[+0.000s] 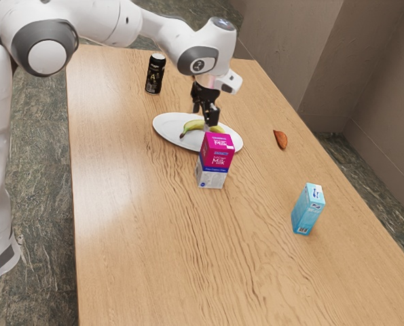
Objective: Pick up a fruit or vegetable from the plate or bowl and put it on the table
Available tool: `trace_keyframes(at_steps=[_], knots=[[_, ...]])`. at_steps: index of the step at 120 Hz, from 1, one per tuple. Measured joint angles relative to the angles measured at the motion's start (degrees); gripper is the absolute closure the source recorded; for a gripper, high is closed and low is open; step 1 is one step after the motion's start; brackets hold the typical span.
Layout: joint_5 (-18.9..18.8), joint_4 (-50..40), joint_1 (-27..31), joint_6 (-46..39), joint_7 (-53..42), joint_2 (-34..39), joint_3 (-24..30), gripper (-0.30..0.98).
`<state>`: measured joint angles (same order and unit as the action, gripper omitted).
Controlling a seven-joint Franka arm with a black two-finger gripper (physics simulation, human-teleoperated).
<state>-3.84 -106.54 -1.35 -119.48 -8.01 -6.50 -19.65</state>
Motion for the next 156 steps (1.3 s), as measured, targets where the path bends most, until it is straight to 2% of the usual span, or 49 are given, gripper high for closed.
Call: trace_keyframes(at_steps=[42, 81, 115, 131, 144, 156], knots=[[0.0, -0.1, 2.6, -0.7, -12.8, -1.7, -0.1, 0.03], [-0.2, -0.2, 3.1, -0.2, -20.6, -1.3, -0.1, 0.03], [-0.1, 2.9, 3.5, 2.9, -24.6, -3.9, -0.1, 0.03], [0.9, 5.5, 5.3, 3.3, -26.0, -6.4, -0.1, 0.03], [2.3, 6.2, 9.1, 3.5, -27.4, -7.2, 1.1, 0.03], [3.1, 11.7, 9.5, 3.6, -28.6, -8.4, 2.7, 0.03]])
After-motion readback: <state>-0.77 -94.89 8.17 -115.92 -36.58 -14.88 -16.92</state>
